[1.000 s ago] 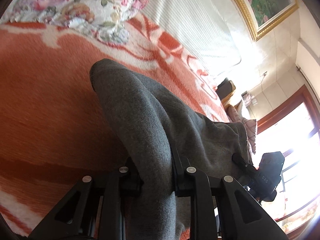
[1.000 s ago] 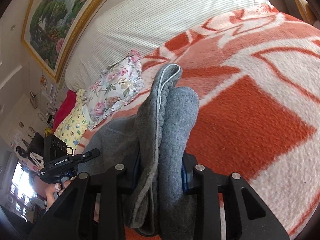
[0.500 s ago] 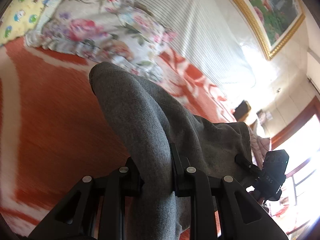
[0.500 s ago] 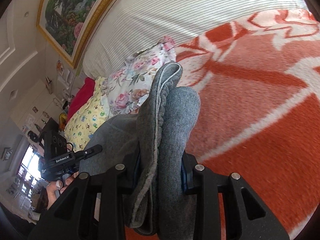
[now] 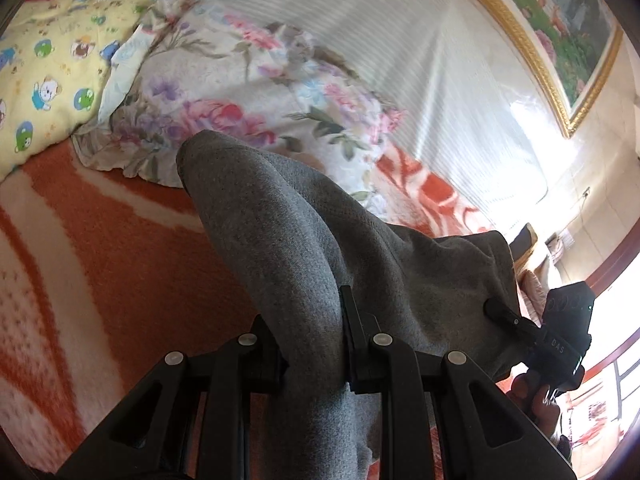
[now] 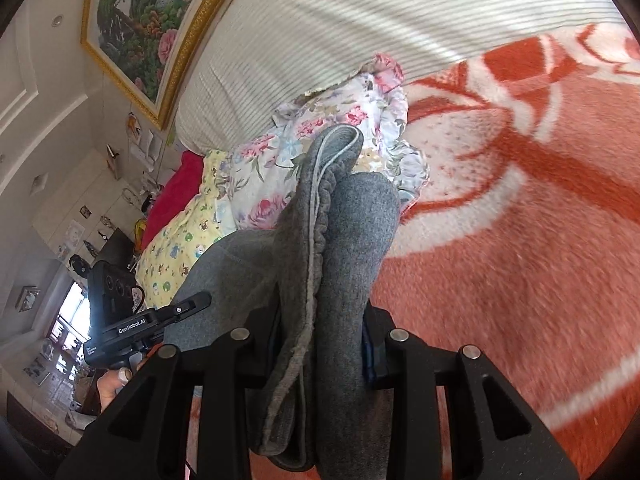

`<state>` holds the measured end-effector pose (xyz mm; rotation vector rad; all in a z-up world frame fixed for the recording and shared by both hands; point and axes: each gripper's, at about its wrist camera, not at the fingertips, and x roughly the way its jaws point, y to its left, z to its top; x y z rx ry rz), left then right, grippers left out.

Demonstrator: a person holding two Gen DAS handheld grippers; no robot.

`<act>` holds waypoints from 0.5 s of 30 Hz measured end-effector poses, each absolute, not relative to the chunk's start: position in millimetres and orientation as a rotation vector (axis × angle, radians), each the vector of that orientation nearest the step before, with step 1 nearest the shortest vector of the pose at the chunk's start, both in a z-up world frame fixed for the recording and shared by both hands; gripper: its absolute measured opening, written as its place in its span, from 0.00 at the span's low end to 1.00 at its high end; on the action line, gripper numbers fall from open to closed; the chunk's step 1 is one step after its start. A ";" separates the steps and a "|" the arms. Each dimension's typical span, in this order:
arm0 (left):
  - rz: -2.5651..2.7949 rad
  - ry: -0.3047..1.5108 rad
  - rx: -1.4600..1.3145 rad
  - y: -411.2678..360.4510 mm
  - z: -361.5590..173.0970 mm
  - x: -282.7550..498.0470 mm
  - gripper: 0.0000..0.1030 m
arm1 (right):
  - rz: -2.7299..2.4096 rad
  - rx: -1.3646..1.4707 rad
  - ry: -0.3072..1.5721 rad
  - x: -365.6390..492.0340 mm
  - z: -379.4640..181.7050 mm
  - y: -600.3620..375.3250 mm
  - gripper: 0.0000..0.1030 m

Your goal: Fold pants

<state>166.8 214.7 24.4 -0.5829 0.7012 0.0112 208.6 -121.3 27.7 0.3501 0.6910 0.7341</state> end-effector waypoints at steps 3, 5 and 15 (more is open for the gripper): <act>0.031 0.734 -0.586 225.8 10.6 171.3 0.21 | 0.731 0.334 0.731 222.0 19.1 -112.5 0.32; 0.036 0.740 -0.585 228.4 3.4 169.3 0.21 | 0.716 0.301 0.750 225.2 12.1 -107.0 0.32; 0.092 0.776 -0.527 232.8 -20.0 148.9 0.53 | 0.537 0.084 0.804 231.0 -3.6 -110.6 0.60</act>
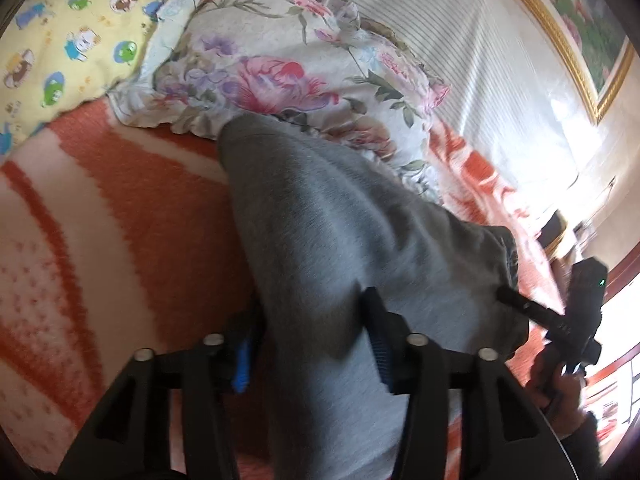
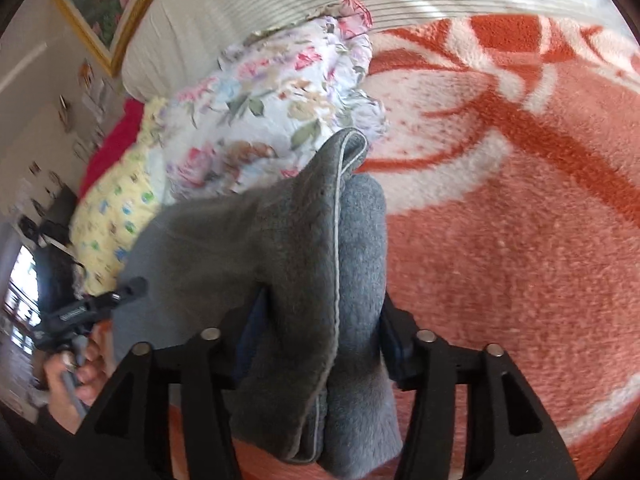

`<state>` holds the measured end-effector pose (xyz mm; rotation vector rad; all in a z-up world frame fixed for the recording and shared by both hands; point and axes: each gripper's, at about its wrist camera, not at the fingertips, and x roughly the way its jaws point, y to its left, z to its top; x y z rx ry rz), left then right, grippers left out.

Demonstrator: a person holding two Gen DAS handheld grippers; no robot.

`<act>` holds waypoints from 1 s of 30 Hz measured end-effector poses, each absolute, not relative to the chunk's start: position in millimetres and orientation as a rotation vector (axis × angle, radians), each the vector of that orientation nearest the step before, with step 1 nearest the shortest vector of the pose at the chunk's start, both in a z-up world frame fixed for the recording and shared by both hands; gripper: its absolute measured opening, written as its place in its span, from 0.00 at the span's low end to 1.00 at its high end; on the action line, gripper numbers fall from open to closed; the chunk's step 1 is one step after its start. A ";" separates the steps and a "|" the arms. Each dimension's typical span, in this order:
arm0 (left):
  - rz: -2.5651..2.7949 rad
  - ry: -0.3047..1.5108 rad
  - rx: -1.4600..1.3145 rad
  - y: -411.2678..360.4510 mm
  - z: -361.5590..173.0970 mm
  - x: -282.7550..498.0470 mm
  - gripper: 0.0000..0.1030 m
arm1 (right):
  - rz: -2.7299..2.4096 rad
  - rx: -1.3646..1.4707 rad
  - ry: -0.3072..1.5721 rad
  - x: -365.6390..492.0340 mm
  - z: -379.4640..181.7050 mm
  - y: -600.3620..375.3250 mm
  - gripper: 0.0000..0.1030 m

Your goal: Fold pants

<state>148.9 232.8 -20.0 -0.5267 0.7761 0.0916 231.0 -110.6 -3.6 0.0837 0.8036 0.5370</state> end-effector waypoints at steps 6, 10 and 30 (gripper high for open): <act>0.093 0.789 -0.529 241.4 -40.1 141.6 0.62 | 0.451 0.032 0.789 235.8 -11.3 -125.3 0.71; 0.103 0.806 -0.533 244.8 -56.8 142.4 0.71 | 0.441 0.033 0.804 243.2 -23.0 -127.2 0.72; 0.259 0.811 -0.378 179.0 -8.8 87.7 0.79 | 0.493 -0.119 0.687 152.9 30.5 -93.5 0.81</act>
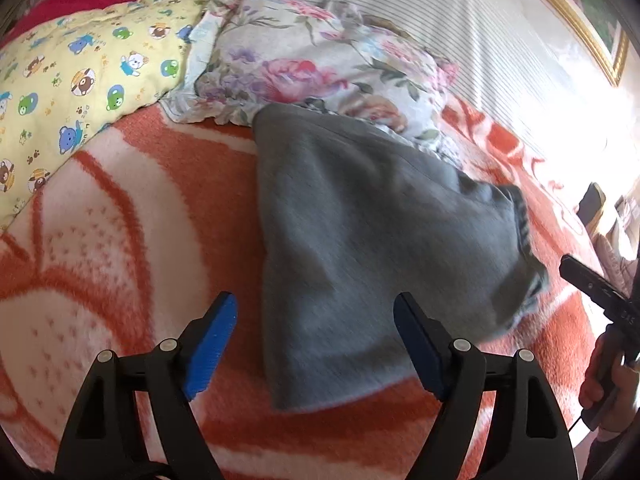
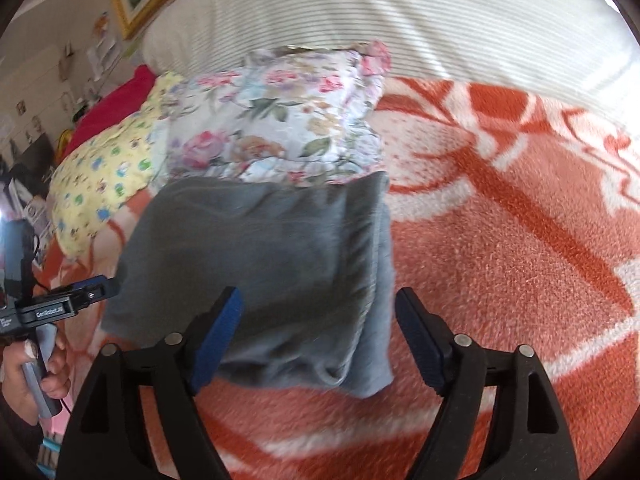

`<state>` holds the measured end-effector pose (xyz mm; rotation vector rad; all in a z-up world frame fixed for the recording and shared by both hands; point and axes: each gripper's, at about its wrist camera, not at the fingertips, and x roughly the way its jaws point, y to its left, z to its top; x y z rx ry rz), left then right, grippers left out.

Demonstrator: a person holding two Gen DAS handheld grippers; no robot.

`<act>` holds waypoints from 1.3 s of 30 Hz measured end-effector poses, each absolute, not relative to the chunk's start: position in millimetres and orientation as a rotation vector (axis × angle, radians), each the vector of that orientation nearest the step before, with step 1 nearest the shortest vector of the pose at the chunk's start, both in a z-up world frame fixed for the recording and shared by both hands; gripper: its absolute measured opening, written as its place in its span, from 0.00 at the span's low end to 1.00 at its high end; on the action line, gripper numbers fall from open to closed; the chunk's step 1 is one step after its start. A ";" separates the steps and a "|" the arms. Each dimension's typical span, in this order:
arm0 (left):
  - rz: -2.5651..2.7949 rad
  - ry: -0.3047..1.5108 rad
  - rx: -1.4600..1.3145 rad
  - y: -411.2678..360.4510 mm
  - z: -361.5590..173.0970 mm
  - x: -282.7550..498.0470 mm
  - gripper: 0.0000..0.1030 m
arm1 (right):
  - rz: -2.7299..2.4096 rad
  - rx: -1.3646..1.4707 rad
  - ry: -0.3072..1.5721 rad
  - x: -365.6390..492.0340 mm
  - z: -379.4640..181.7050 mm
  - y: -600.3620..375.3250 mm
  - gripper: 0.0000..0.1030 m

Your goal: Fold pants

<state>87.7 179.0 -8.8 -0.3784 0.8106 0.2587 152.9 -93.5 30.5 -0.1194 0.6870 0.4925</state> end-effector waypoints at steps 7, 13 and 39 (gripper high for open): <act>0.259 0.825 -0.297 140.8 -4.5 75.1 0.80 | 0.563 -0.175 0.671 114.7 38.0 -81.0 0.90; 0.282 0.814 -0.250 122.0 0.4 55.3 0.81 | 0.584 -0.196 0.658 94.7 39.0 -80.4 0.97; 0.352 0.764 -0.165 92.3 18.1 9.5 0.84 | 0.666 -0.295 0.676 56.2 22.5 -53.9 0.99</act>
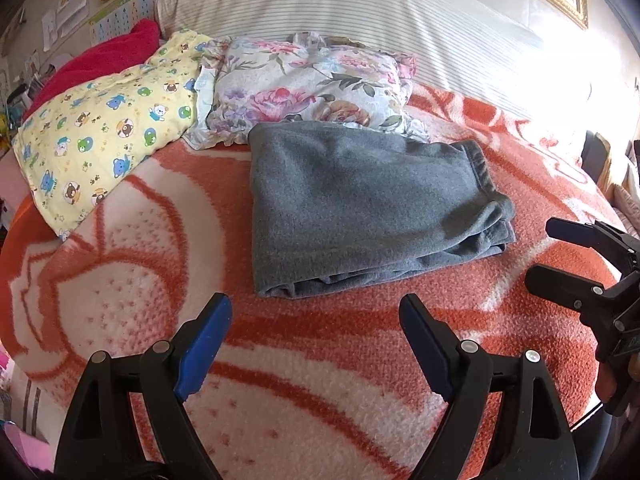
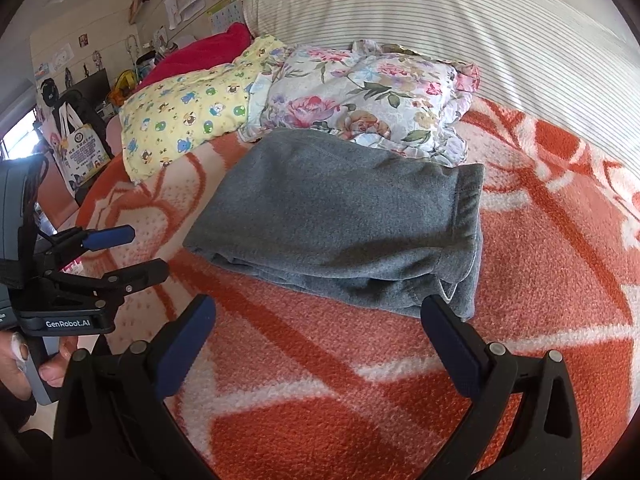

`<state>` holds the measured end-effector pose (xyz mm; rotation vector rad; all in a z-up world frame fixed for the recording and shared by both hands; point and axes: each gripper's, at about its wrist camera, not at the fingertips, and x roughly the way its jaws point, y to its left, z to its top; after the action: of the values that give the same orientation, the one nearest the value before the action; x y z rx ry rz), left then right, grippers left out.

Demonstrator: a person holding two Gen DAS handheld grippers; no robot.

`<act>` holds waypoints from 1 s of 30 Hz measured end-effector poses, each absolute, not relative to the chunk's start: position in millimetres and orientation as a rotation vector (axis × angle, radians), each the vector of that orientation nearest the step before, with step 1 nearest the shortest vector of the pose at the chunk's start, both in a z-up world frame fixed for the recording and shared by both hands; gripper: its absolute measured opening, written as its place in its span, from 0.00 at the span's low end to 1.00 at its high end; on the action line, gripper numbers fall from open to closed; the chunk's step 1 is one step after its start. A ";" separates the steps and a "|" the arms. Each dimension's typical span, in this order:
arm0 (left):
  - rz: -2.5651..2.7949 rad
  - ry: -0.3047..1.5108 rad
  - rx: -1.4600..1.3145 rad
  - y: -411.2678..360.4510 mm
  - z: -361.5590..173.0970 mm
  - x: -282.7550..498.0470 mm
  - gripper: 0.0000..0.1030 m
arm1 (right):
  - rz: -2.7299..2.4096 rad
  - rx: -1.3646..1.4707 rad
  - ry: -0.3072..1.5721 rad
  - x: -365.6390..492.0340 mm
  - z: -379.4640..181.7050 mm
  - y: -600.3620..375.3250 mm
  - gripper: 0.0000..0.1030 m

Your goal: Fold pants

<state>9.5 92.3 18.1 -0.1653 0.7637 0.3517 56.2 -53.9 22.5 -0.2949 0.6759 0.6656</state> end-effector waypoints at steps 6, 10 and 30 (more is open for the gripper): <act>0.363 0.753 -0.170 95.0 19.5 3.1 0.84 | 0.673 -0.318 0.686 53.2 18.4 -46.8 0.99; 0.359 0.744 -0.193 97.8 20.0 -0.7 0.84 | 0.678 -0.327 0.690 51.8 16.5 -43.0 0.99; 0.361 0.698 -0.202 102.7 23.0 -0.4 0.84 | 0.686 -0.342 0.693 50.5 14.1 -34.0 1.00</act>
<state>-0.4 102.7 23.0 -0.2022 0.6977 0.3607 50.5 -34.0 14.1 -0.3423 0.6927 0.6864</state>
